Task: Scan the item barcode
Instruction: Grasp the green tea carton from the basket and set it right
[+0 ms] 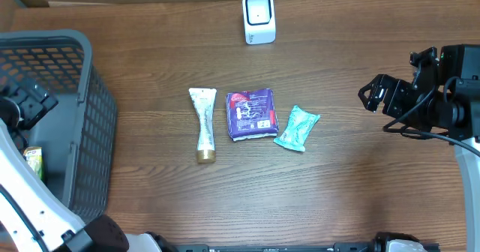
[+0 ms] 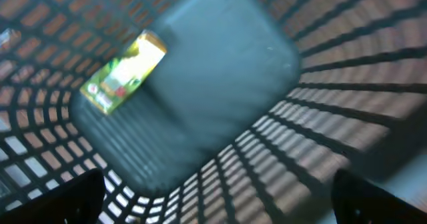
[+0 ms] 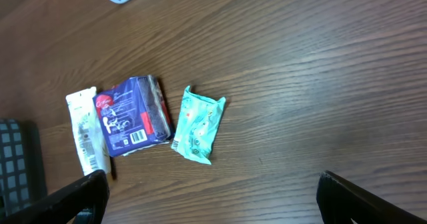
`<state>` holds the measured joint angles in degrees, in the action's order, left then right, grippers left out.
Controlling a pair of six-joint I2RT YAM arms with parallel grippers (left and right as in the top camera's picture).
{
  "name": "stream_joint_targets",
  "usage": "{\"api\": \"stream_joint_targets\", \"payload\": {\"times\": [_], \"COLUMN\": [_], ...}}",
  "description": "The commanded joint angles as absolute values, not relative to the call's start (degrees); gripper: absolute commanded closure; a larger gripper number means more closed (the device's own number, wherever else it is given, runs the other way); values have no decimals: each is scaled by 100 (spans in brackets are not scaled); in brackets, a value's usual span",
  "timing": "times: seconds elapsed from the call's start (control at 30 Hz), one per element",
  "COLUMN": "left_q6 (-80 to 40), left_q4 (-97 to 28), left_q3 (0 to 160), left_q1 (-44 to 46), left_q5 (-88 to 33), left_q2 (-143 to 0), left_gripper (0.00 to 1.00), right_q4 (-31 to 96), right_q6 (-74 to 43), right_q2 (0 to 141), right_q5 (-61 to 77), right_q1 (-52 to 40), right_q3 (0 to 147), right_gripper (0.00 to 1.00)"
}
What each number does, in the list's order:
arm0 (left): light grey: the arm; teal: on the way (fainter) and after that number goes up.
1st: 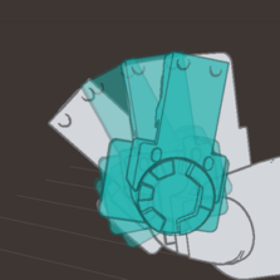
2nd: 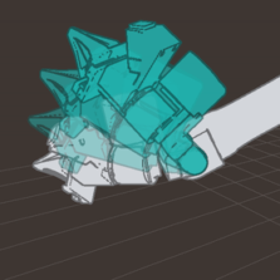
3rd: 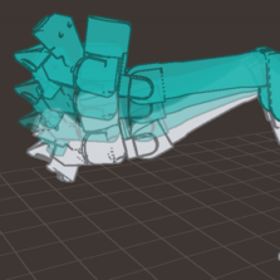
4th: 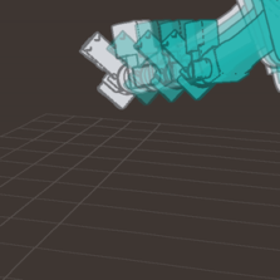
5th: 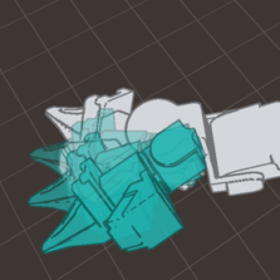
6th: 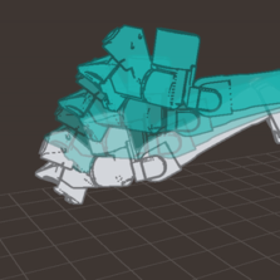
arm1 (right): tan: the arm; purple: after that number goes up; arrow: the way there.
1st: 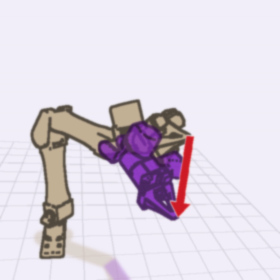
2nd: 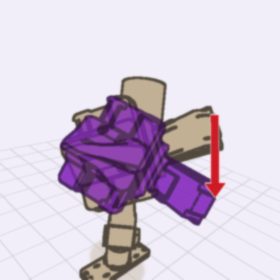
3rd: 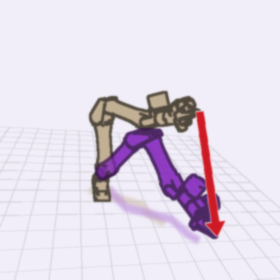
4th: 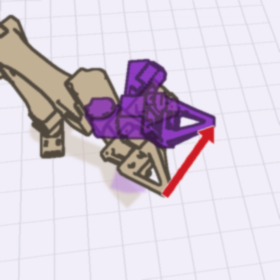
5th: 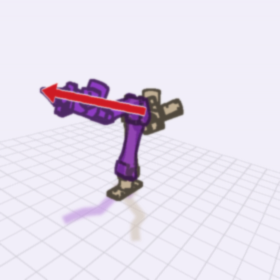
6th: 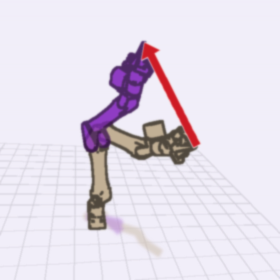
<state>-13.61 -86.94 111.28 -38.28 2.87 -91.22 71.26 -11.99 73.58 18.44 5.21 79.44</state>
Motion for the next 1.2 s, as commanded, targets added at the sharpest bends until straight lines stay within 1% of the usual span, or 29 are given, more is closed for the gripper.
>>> {"api": "stream_joint_targets", "payload": {"times": [0.0, 0.1, 0.17, 0.23, 0.33, 0.37, 0.53, 0.6, 0.7, 0.9, 0.93, 1.0, 1.13, 1.17], "left_q6": [-1481, -1479, -1236, -648, 156, 735, 1573, 1946, 2163, 2394, 2425, 2432, 2574, 2574], "left_q4": [-7983, -7271, -6737, -6066, -5441, -4967, -3874, -3680, -3454, -3129, -3100, -3076, -3044, -3024], "left_q3": [9957, 9008, 8357, 7721, 7255, 6993, 6390, 6309, 6309, 6309, 6309, 6309, 6309, 6309], "left_q1": [-4217, -4353, -4357, -4351, -4351, -4357, -4397, -4403, -4475, -4856, -4952, -5111, -5258, -5258], "left_q5": [657, 1190, 1420, 1459, 1457, 1455, 1455, 1389, 1396, 1393, 1393, 1332, 923, 893], "left_q2": [-9083, -9085, -9085, -9085, -9085, -9085, -9196, -9424, -9692, -9751, -9765, -9817, -10086, -10138], "left_gripper": [0, 1, 0, 1, 0, 0, 0, 3, 3, 4, 7, 10, 13, 16], "right_q4": [7107, 7102, 7105, 7102, 7098, 7085, 7085, 7085, 7085, 7129, 7129, 7131, 7170, 7168], "right_q6": [-1201, -1201, -1201, -1201, -1201, -1199, -1199, -1197, -1199, -1201, -1201, -1201, -1199, -1199], "right_q2": [7422, 7509, 7596, 7677, 7738, 7756, 7760, 7760, 7760, 7760, 7760, 7760, 7760, 7760], "right_q5": [1761, 1763, 1761, 1761, 1761, 1758, 1758, 1756, 1756, 1758, 1758, 1758, 1758, 1758], "right_q1": [532, 532, 532, 532, 532, 532, 532, 532, 532, 532, 532, 532, 532, 532], "right_q3": [7983, 7983, 7983, 7983, 7983, 7983, 7983, 7983, 7983, 7983, 7983, 7983, 7983, 7983], "right_gripper": [0, 0, 0, 0, 0, 0, 0, 0, 0, 0, 0, 0, 0, 0]}}
